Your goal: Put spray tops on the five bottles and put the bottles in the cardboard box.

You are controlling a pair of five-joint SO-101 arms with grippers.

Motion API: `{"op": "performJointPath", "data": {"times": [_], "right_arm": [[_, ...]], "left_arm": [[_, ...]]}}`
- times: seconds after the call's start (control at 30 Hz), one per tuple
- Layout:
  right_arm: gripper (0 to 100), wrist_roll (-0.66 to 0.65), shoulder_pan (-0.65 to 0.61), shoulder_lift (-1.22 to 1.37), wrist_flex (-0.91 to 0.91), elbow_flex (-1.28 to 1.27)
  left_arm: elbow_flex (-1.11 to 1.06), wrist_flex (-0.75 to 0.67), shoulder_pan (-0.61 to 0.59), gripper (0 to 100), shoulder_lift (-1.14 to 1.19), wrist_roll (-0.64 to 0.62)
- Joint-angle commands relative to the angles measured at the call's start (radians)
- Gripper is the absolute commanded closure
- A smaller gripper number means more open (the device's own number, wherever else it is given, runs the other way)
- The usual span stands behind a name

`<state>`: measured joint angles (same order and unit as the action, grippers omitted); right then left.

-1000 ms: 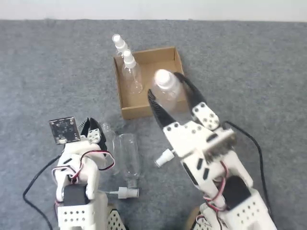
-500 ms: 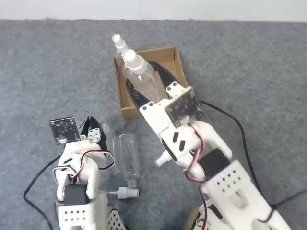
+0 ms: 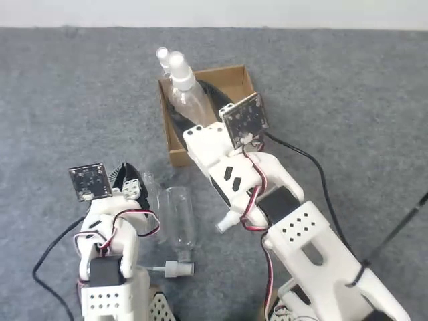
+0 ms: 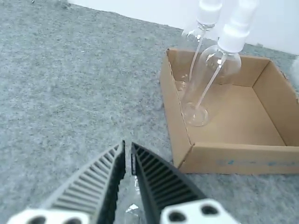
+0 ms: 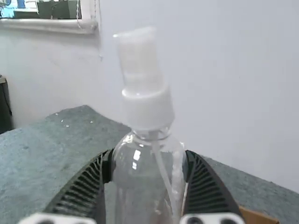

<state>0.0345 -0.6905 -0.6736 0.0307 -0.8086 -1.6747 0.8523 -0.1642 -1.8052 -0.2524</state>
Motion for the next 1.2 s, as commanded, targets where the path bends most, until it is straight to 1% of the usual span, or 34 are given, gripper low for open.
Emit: {"op": "performJointPath", "data": {"times": [0.0, 0.3, 0.4, 0.57, 1.17], "right_arm": [[97.7, 0.009, -0.001, 0.002, -0.107, -0.012], [97.9, 0.008, 0.001, 0.053, -0.309, -0.138], [98.0, 0.008, 0.022, 0.074, -0.367, -0.158], [98.0, 0.009, 0.058, 0.143, -0.435, -0.16], [98.1, 0.008, 0.054, 0.481, -0.779, -0.155]], "left_arm": [[0.012, -0.029, -0.005, 99, -0.014, 0.008], [0.01, -0.029, -0.003, 99, -0.014, 0.008], [0.01, -0.029, -0.003, 99, -0.014, 0.008], [0.01, -0.028, -0.003, 99, -0.014, 0.008], [0.01, -0.025, -0.002, 99, -0.014, 0.008]]}}
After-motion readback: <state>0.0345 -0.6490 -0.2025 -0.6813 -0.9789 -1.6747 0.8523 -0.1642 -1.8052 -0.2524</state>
